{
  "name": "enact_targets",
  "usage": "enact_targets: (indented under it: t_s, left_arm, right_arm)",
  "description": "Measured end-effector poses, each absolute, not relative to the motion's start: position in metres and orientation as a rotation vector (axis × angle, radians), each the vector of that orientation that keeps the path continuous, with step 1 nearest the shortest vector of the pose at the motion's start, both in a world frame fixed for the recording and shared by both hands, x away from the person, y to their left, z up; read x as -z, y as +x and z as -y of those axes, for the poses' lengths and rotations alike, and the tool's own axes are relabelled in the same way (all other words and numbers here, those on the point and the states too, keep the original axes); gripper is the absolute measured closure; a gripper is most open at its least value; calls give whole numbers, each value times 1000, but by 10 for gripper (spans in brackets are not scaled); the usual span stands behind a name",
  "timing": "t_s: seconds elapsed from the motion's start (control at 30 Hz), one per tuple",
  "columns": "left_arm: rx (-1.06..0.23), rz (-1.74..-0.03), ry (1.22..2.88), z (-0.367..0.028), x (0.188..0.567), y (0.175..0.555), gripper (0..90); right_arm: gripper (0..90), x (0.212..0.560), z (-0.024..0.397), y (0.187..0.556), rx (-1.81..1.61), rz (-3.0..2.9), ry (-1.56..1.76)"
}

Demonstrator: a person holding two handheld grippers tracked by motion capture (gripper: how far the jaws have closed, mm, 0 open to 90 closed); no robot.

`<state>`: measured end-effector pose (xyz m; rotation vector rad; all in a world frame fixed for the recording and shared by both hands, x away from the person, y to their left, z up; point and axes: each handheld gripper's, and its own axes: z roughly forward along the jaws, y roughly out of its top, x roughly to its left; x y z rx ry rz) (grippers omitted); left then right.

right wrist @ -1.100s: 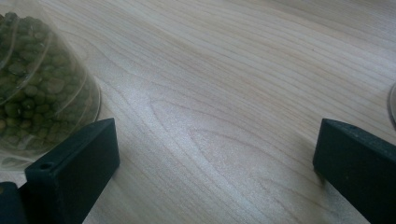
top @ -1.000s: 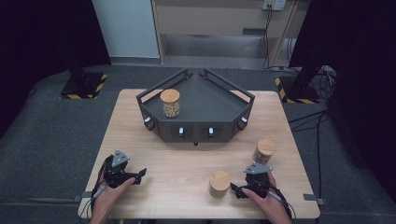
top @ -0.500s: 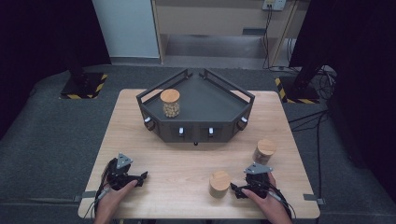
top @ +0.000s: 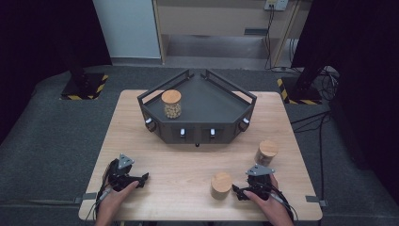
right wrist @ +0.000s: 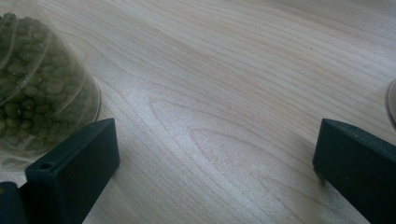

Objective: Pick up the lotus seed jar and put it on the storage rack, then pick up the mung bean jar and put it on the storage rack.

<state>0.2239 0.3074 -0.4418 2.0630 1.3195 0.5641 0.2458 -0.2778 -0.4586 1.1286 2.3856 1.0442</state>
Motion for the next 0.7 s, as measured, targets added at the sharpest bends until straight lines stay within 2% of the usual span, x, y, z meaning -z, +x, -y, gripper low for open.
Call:
enact_targets:
  t_s: [0.7]
  left_arm:
    - [-559,-1327,2060,-307,442,227,0]
  right_arm:
    - [36,449,280,233,-1042,-2446,1041]
